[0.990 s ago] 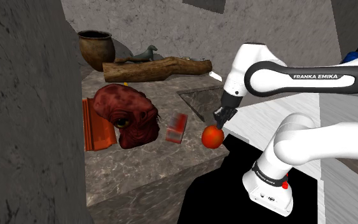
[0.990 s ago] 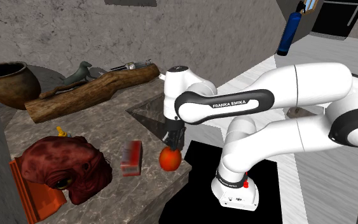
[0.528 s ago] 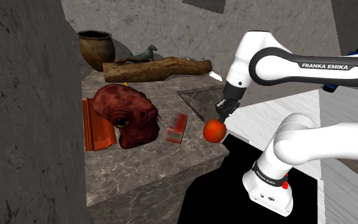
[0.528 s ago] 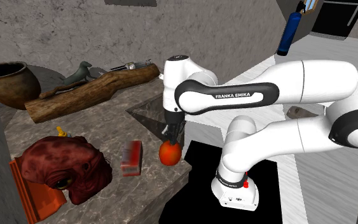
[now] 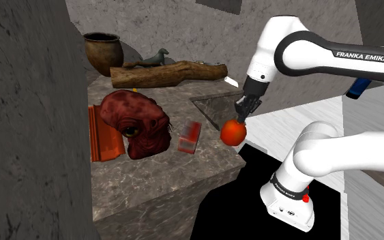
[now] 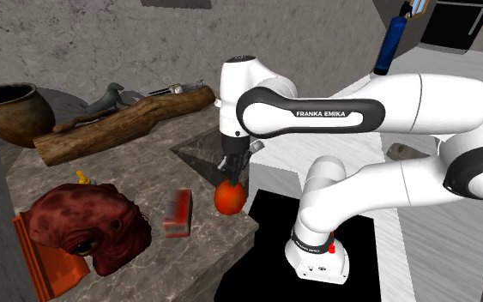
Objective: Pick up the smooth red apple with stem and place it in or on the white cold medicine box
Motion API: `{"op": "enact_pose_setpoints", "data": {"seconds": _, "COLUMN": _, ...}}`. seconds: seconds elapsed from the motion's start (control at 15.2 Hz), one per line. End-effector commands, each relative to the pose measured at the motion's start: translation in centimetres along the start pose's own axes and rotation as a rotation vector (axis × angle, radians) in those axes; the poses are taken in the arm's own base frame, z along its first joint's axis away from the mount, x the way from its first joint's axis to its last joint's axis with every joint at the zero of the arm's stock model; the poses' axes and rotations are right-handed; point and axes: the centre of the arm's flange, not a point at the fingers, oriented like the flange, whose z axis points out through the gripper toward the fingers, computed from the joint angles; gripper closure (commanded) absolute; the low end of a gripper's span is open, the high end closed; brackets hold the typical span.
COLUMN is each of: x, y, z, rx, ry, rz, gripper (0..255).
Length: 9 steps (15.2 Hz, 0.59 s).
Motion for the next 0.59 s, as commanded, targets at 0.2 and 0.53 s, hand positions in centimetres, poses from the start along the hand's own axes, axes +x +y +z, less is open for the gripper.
{"op": "enact_pose_setpoints", "data": {"seconds": 0.2, "x": 0.0, "y": -0.4, "z": -2.6, "rx": 0.000, "ry": 0.000, "rz": 0.000, "gripper": 255}}
{"op": "enact_pose_setpoints", "data": {"seconds": 0.53, "x": -0.1, "y": -0.7, "z": -5.2, "rx": 0.000, "ry": 0.000, "rz": 0.000, "gripper": 255}}
